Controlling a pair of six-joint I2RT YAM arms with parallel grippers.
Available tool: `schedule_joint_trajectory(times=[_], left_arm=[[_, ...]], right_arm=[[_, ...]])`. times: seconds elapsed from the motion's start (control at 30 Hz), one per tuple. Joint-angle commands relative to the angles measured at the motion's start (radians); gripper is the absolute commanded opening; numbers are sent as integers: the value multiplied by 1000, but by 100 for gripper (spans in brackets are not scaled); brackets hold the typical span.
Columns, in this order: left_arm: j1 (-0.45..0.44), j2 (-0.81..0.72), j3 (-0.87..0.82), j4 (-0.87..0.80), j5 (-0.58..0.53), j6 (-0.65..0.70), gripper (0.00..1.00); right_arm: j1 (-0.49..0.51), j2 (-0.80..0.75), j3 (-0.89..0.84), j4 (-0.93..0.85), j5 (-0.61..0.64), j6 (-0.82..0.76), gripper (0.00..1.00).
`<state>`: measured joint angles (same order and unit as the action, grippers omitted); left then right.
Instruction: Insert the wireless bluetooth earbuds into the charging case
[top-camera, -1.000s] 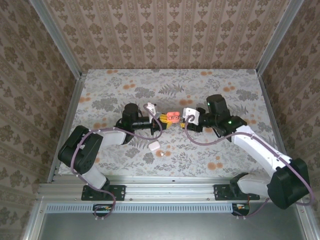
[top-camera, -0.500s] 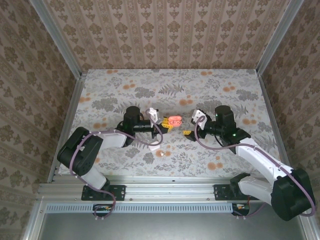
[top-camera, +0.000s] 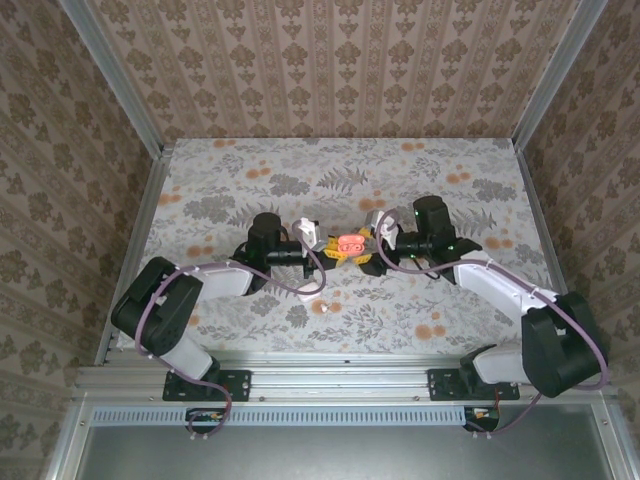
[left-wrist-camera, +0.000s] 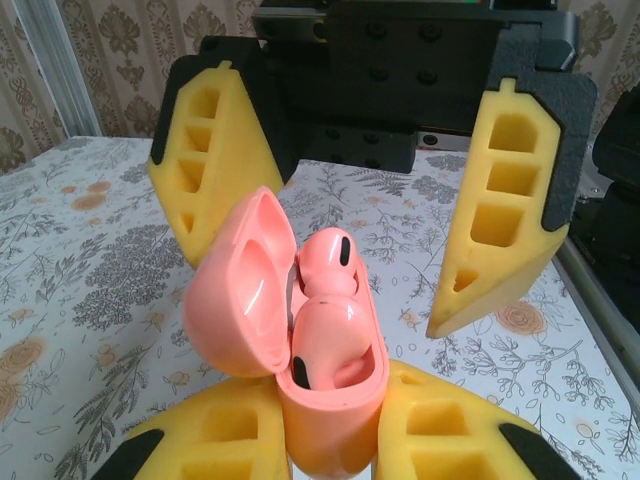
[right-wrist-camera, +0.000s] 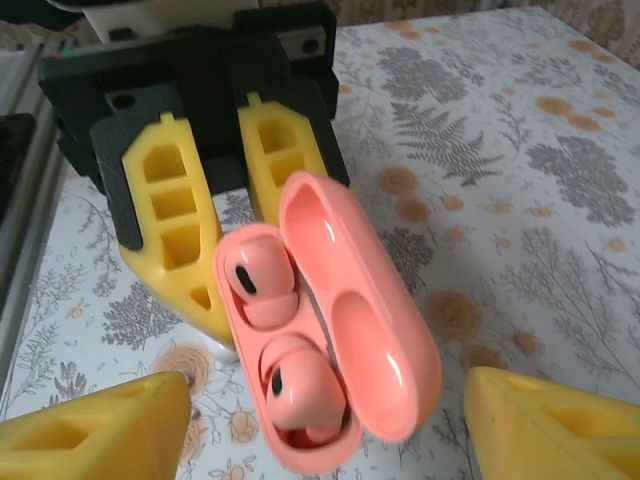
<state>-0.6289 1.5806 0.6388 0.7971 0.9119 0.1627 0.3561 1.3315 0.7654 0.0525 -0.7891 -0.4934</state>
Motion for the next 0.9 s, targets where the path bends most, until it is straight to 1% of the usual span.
schedule_joint_trajectory(times=[0.0,0.17,0.3,0.4,0.47,0.53,0.63,0.73,0.87], left_arm=[[-8,-30,3,-12,0,35,10],[-8,-29,4,-15,-13,33,10],[-8,-29,4,-15,-19,33,9],[-8,-29,3,-12,-21,30,10],[-8,-28,3,-8,-18,25,9],[-8,-28,4,0,-13,19,9],[-8,-28,2,13,-7,10,10],[-9,-28,4,24,0,1,10],[-12,-33,3,25,4,0,10]], right_arm=[[4,23,60,-29,-129,-29,68],[4,-8,91,-126,-179,-95,60],[6,-87,58,-166,-191,-108,54],[4,-152,28,-205,-179,-106,53],[3,-194,-7,-194,-133,-96,53],[-2,-234,-60,-109,-47,-57,56],[-24,-247,-119,22,22,-11,61],[-36,-198,-84,0,7,-43,63],[-32,-114,-5,-68,-59,-78,62]])
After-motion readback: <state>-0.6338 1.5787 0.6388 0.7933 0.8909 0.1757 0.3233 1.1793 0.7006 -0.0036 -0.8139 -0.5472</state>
